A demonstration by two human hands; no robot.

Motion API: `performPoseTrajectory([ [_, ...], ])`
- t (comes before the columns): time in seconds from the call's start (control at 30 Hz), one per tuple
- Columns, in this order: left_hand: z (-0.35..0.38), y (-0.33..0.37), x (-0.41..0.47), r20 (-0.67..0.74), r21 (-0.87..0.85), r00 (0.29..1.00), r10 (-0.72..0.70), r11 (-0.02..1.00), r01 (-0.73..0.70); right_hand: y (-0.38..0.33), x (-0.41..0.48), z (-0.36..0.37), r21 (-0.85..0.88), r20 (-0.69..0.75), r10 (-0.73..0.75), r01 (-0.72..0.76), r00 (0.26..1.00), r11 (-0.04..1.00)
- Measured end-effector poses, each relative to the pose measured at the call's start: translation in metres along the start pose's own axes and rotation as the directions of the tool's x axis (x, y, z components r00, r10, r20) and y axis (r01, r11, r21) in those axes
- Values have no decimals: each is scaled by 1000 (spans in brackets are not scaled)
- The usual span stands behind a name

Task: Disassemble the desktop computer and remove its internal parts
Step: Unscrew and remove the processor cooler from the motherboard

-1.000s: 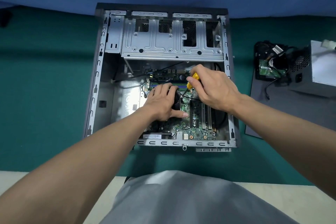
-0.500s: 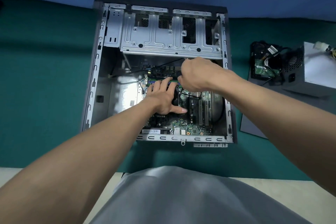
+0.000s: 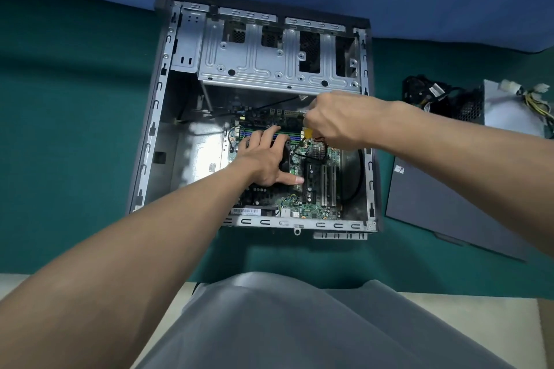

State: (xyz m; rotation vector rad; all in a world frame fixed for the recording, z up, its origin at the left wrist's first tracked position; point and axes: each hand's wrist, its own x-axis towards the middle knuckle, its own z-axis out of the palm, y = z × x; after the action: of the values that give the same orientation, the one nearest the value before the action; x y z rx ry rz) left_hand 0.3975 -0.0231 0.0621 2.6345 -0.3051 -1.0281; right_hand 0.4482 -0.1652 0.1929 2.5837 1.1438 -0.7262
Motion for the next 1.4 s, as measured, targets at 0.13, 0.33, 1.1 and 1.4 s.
performPoseTrajectory([
  [0.13, -1, 0, -1, 4, -8, 1000, -4, 1000, 4, 5, 4, 2, 240, 33, 95, -100, 995, 966],
  [0.33, 0, 1, -3, -14, -10, 1000, -1, 1000, 1, -2, 21, -2, 350, 214, 289, -349, 933, 869],
  [1.1, 2, 0, -3, -37, -14, 999, 2, 1000, -2, -10, 34, -6, 400, 337, 339, -460, 878, 793],
  [1.4, 2, 1, -3, -55, -19, 998, 9, 1000, -10, -14, 20, -11, 9, 131, 129, -131, 983, 991],
])
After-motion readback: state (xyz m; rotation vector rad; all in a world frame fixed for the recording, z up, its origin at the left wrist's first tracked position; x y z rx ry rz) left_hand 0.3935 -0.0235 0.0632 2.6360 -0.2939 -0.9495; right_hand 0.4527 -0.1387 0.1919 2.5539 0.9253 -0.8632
